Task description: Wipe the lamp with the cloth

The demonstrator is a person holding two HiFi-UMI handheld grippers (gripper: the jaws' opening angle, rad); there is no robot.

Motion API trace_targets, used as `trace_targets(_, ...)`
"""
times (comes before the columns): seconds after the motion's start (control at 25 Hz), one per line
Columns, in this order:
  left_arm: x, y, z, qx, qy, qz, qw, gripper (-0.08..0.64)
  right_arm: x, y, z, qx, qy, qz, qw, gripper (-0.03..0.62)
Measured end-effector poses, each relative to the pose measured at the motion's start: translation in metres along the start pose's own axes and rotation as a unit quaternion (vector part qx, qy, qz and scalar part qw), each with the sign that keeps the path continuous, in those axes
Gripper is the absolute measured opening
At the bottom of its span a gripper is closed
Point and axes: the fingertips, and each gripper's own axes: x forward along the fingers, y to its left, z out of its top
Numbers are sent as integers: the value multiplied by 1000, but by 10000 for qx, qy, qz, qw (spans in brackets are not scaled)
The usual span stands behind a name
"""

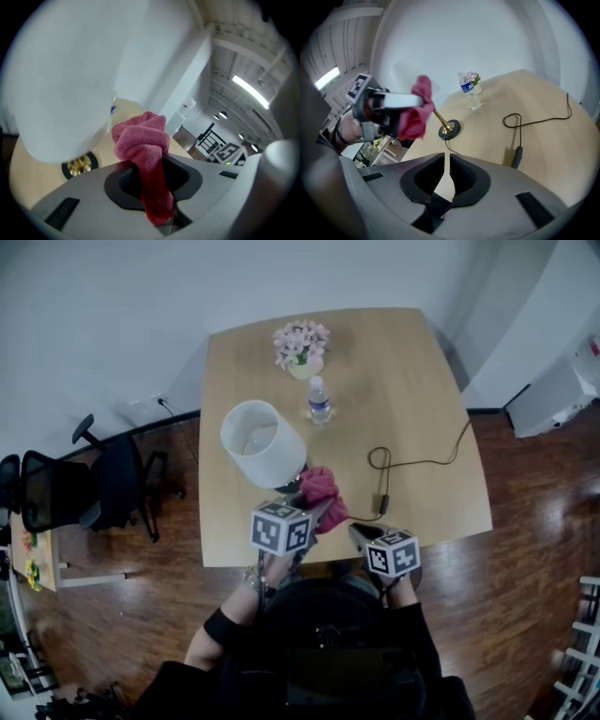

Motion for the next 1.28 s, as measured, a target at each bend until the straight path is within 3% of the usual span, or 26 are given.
trace_targets(0.08,-34,-32,40,326,-527,-221,9978,103,2,-2,4,32,-26,19,10000,40)
trace_targets(0.16,-65,-46,84,-131,-1250,-495,9908,103,7,0,7,28,-43,59,10000,40)
trace_targets(0.24,-81,-40,119,-827,-1895,-630,9764,103,12,4,10,-44,-33,133,9999,40)
trace_targets(0.32,-79,-30,139,-1204,-2212,-558,9661,103,16,11,13,-153,-11,217,9996,40)
trace_targets(0.52,-53,-3,149,-1519,-2502,121,9561,103,17,16,10,-310,120,347,9988,40)
trace_targets(0.6,-44,9,141,-1745,-2478,296,9525,104,13,11,9,-302,141,328,9989,40)
trace_targets(0.88,-10,40,76,-2157,-1900,698,9553,104,1,-12,2,-225,207,224,9993,40)
trace_targets(1.28,11,65,-2,-2396,-1138,978,9592,103,1,-7,-5,-241,246,271,9990,40)
